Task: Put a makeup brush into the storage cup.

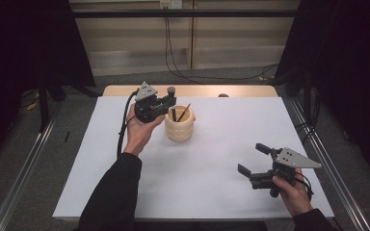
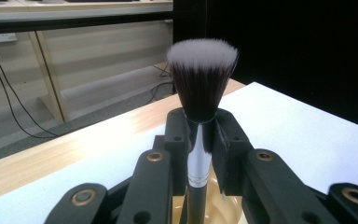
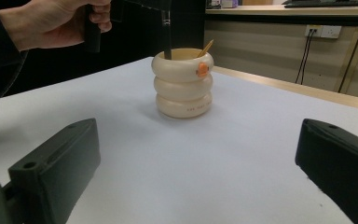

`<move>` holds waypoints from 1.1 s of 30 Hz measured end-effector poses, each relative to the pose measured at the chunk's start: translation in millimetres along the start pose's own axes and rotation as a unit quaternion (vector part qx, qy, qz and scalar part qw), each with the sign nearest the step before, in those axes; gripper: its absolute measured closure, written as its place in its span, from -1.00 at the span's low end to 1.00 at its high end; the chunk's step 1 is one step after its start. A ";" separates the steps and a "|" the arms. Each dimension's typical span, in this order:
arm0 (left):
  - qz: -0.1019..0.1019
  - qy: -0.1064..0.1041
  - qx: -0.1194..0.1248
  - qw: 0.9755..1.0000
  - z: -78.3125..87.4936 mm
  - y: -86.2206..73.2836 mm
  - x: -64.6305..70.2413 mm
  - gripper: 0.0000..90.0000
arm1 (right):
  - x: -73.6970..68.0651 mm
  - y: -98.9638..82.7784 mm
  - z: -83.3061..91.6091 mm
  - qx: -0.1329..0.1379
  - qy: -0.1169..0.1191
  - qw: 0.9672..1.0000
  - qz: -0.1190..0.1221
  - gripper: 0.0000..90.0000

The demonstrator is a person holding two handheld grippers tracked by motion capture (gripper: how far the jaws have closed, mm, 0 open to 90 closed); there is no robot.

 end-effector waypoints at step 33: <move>0.007 0.006 -0.022 1.000 -10.9 -27.4 1.2 0.72 | -0.1 -1.0 -0.8 -0.003 0.000 1.000 0.000 -1.00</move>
Point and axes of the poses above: each handheld gripper's, and its own axes: z roughly backward along the jaws, y roughly out of its top, x roughly to its right, the point moved 1 cm from there along -z, roughly forward along the jaws, and after that the axes turned 6 degrees about z, right-handed, at the moved point
